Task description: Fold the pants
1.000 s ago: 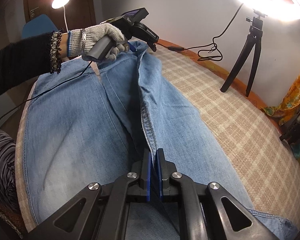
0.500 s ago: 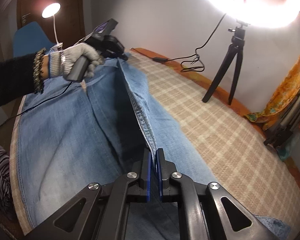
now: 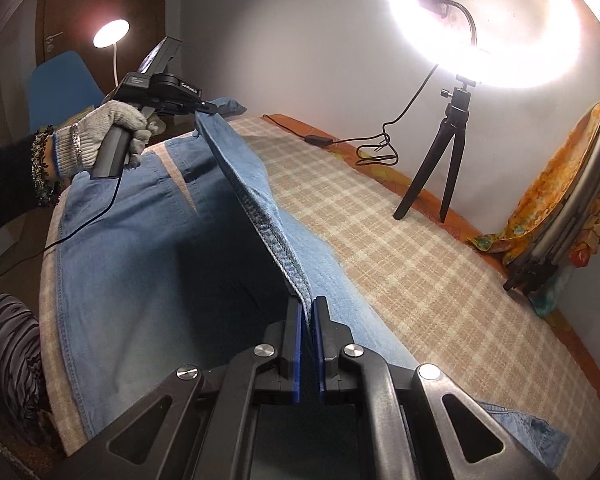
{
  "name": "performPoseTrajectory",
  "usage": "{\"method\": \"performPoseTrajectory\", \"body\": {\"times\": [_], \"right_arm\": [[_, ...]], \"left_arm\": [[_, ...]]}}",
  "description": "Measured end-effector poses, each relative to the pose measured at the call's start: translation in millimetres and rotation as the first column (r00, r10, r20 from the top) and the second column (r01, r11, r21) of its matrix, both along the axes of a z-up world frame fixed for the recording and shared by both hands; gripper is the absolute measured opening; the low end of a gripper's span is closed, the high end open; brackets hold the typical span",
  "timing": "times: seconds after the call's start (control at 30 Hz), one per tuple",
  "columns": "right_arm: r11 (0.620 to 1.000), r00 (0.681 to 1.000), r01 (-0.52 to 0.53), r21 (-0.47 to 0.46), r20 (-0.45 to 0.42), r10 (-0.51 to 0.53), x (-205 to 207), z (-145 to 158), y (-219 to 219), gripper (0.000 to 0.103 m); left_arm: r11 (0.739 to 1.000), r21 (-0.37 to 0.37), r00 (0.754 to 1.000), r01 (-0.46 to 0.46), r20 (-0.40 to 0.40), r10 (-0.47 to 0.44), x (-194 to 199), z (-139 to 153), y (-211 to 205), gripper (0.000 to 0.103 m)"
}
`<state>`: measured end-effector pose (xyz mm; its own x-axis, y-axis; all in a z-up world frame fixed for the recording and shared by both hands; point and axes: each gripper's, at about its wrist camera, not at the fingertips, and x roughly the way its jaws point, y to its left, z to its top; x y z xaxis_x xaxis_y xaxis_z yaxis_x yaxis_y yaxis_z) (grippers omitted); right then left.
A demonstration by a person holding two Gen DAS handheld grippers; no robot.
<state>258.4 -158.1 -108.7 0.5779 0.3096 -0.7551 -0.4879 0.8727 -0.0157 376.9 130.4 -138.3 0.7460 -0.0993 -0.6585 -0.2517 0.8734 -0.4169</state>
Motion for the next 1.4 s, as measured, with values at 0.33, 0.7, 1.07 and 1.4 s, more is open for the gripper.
{"method": "performPoseTrajectory", "body": {"times": [0.33, 0.7, 1.07, 1.4], "right_arm": [[1.0, 1.0, -0.019, -0.012, -0.006, 0.019, -48.5, 20.9, 11.0, 0.003], [0.995, 0.995, -0.091, -0.045, -0.035, 0.09, -108.4, 39.9, 29.0, 0.003], [0.98, 0.976, -0.187, -0.072, -0.131, 0.176, -165.9, 20.5, 56.9, 0.003], [0.976, 0.96, -0.206, -0.069, -0.209, 0.187, -185.1, -5.3, 68.7, 0.003]], "left_arm": [[0.999, -0.028, 1.0, -0.018, 0.016, 0.019, -67.3, 9.1, 13.2, 0.005], [0.998, -0.044, 0.998, -0.045, 0.045, 0.047, -143.5, 12.5, 20.4, 0.005], [0.986, -0.124, 0.993, -0.114, -0.015, 0.113, -218.1, -33.2, 37.5, 0.005], [0.981, -0.136, 0.99, -0.14, -0.035, 0.137, -241.3, -59.6, 38.9, 0.005]]}}
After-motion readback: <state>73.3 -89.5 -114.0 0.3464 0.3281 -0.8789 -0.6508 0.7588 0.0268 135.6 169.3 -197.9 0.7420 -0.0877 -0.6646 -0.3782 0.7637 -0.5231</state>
